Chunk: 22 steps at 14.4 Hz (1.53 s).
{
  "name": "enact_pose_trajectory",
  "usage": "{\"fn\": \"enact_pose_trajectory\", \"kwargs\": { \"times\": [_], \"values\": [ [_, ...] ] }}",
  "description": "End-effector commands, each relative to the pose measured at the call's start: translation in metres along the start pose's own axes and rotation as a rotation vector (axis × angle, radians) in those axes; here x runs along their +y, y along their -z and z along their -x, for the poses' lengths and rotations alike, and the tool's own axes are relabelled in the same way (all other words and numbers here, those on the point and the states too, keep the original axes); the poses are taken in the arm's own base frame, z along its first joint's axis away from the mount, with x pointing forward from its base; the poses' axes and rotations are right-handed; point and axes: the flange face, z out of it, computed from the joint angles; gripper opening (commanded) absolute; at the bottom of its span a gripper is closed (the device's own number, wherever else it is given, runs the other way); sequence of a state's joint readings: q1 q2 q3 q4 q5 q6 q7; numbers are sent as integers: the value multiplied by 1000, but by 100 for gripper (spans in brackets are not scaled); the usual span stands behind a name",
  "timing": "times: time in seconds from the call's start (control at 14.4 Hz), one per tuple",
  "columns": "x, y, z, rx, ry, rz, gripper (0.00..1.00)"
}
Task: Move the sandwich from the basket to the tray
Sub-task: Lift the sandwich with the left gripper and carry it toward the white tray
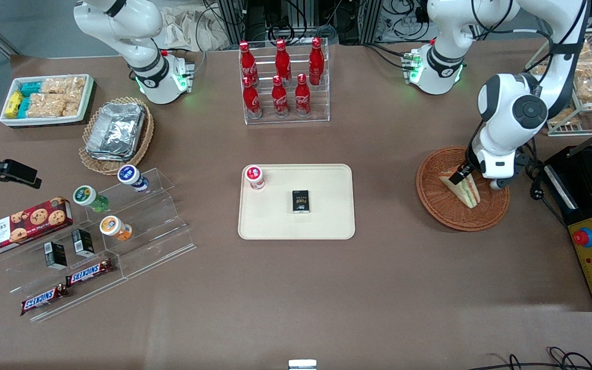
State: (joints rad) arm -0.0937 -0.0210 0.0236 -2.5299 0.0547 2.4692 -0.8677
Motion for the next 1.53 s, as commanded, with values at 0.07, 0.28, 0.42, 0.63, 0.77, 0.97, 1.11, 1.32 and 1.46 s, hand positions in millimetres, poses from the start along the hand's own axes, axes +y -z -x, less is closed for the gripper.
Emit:
{"fn": "enact_pose_trajectory", "kwargs": {
  "times": [0.07,0.28,0.42,0.63,0.77,0.97,1.11,1.32,1.46],
  "values": [
    [-14,-20,-6,57,14,32,100],
    [-12,-33,-8,55,11,28,96],
    [-11,-33,-10,59,14,34,40],
    [-3,-40,-6,57,48,48,0],
    [1,-39,-3,69,35,52,0],
    [11,-17,6,90,-53,67,0],
    [12,8,12,80,-126,40,0],
    [11,45,9,67,-228,3,0],
    [14,67,6,79,-321,6,0]
  ]
}}
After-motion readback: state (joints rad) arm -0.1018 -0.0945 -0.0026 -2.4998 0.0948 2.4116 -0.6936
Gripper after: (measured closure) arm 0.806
